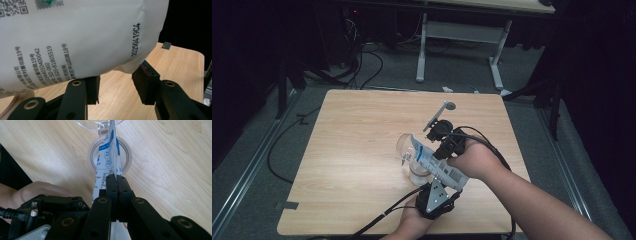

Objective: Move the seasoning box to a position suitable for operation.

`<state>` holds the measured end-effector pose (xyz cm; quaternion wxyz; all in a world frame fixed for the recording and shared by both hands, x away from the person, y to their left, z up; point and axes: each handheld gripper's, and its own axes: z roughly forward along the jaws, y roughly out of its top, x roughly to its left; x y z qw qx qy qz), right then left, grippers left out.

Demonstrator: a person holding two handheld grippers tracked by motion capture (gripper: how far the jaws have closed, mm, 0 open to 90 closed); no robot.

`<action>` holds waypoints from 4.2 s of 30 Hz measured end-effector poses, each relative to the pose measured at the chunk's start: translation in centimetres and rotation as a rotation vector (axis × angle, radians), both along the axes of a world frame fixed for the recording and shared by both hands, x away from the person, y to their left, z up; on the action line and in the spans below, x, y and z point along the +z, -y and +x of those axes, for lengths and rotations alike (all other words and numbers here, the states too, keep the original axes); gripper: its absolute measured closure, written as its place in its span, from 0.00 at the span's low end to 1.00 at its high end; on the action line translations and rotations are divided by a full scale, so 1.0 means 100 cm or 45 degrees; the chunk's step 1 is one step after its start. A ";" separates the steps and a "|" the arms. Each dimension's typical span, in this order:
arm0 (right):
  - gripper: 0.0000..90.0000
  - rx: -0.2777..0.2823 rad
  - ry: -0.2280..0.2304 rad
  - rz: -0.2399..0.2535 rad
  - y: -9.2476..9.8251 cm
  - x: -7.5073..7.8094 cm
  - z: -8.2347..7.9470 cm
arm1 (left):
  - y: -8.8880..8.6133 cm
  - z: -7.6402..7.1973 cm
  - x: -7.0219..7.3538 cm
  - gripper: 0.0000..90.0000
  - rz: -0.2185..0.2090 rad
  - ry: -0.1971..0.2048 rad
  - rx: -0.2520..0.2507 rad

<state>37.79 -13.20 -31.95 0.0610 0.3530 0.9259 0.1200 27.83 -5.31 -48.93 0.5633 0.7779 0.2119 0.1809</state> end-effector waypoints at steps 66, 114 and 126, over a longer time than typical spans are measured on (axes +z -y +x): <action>1.00 0.015 0.011 -0.008 -0.006 0.004 0.002 | -0.001 0.001 0.004 0.66 -0.021 0.011 0.007; 1.00 0.034 0.031 -0.023 -0.012 0.009 0.003 | -0.001 0.004 0.010 0.67 -0.055 0.009 0.024; 1.00 0.036 0.030 -0.017 -0.013 0.009 0.004 | -0.001 0.005 0.009 0.67 -0.057 0.010 0.028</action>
